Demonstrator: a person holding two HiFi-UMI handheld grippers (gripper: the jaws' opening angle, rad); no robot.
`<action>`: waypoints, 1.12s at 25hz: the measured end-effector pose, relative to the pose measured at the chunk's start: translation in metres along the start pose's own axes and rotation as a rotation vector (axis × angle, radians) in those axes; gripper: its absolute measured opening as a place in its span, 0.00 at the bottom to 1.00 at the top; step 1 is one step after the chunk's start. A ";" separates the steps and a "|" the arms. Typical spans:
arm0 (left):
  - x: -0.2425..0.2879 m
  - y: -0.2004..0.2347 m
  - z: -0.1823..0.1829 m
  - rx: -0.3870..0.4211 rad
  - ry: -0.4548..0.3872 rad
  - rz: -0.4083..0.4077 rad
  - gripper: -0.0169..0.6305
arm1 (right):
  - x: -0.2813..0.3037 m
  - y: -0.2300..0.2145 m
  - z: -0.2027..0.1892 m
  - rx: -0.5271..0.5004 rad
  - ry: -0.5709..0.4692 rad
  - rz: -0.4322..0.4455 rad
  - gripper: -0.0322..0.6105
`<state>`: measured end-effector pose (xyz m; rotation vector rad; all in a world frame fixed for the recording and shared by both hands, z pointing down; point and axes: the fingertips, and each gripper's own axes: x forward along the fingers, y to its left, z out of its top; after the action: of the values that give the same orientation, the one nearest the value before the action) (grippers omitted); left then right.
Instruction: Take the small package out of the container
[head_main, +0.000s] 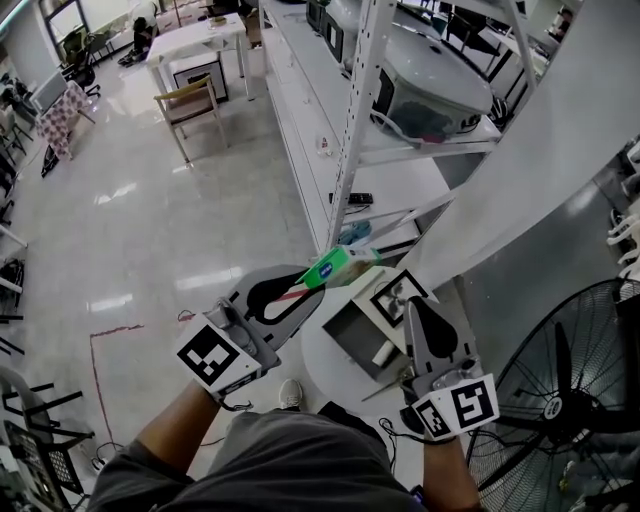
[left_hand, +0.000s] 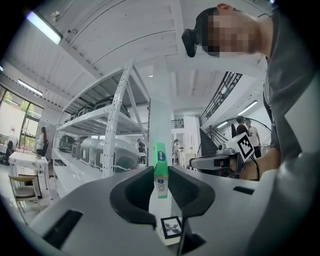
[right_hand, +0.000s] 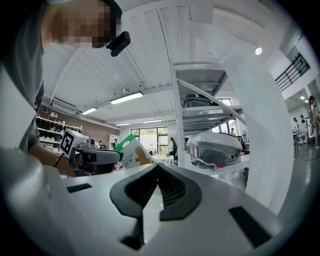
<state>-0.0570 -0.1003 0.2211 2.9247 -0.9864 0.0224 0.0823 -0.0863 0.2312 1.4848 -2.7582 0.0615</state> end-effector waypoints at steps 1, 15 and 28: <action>-0.001 -0.001 -0.003 -0.012 0.012 -0.001 0.18 | 0.000 0.000 -0.001 0.002 0.002 0.001 0.08; 0.005 -0.003 -0.012 -0.030 0.022 -0.011 0.18 | 0.000 -0.001 -0.008 0.010 0.015 -0.002 0.08; 0.008 -0.009 -0.012 -0.034 0.022 -0.018 0.18 | -0.004 -0.005 -0.013 0.020 0.030 -0.005 0.08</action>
<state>-0.0445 -0.0972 0.2332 2.8957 -0.9471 0.0365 0.0884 -0.0853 0.2445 1.4828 -2.7388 0.1106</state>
